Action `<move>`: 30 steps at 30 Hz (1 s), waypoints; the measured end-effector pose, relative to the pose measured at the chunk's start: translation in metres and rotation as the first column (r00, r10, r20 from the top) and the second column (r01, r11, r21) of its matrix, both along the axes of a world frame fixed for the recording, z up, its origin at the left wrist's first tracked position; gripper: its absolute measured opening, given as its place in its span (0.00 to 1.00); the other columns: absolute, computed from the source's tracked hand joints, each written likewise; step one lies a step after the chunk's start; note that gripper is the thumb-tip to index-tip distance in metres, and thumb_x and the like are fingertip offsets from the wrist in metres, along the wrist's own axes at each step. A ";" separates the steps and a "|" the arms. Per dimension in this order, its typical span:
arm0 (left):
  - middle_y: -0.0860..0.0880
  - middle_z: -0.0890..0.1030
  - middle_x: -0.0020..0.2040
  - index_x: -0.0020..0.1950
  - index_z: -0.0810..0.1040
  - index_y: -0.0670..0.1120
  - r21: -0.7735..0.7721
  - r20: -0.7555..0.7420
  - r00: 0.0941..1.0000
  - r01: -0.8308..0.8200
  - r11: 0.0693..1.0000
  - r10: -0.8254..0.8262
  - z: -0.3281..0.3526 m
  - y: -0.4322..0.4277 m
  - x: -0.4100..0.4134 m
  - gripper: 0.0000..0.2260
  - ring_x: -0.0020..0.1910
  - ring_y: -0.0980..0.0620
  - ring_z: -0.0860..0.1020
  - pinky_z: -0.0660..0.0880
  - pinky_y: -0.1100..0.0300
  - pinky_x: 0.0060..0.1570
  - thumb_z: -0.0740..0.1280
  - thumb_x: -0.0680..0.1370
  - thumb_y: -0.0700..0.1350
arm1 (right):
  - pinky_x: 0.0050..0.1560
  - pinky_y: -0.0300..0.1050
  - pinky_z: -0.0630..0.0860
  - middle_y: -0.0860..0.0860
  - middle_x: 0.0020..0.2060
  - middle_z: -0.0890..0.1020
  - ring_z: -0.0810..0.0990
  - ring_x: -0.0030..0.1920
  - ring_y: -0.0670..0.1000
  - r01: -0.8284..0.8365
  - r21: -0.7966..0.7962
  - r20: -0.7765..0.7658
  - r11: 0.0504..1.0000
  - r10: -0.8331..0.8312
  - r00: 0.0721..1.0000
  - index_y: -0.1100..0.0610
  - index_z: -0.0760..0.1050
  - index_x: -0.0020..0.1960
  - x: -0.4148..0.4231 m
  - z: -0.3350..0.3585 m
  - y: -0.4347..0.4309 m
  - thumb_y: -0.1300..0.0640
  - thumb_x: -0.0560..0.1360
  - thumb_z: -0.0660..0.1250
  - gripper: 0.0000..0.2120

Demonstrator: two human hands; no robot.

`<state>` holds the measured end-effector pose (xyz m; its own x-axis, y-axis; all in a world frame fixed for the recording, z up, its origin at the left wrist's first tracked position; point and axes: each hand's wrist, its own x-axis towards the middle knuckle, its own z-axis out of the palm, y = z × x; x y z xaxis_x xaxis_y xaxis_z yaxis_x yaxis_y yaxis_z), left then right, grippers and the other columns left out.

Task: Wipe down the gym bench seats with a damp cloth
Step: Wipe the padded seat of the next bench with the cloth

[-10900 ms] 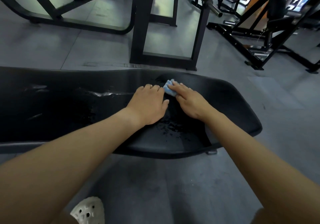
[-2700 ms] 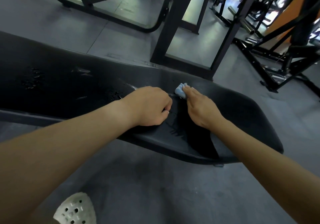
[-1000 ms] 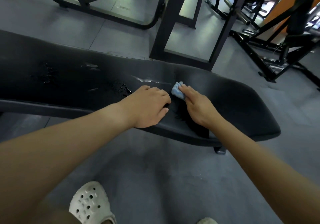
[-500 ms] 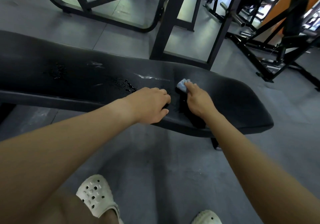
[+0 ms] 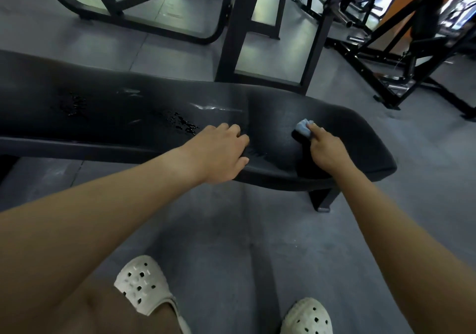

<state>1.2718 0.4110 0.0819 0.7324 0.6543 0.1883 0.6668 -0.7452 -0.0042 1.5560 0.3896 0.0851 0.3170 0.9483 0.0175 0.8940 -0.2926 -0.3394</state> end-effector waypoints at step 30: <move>0.45 0.76 0.57 0.62 0.74 0.45 -0.028 0.043 0.999 0.009 1.000 -0.008 0.003 -0.023 0.020 0.12 0.50 0.47 0.75 0.76 0.49 0.51 0.58 0.83 0.49 | 0.78 0.48 0.55 0.53 0.76 0.70 0.65 0.77 0.53 -0.367 0.226 0.092 0.903 0.355 0.930 0.55 0.68 0.77 -0.078 -0.030 -0.069 0.62 0.81 0.57 0.24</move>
<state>1.2914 0.3880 0.0846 0.7296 0.6537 0.2009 0.6596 -0.7502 0.0458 1.4783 0.3208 0.0555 -0.0528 0.9641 0.2604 0.9400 0.1360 -0.3129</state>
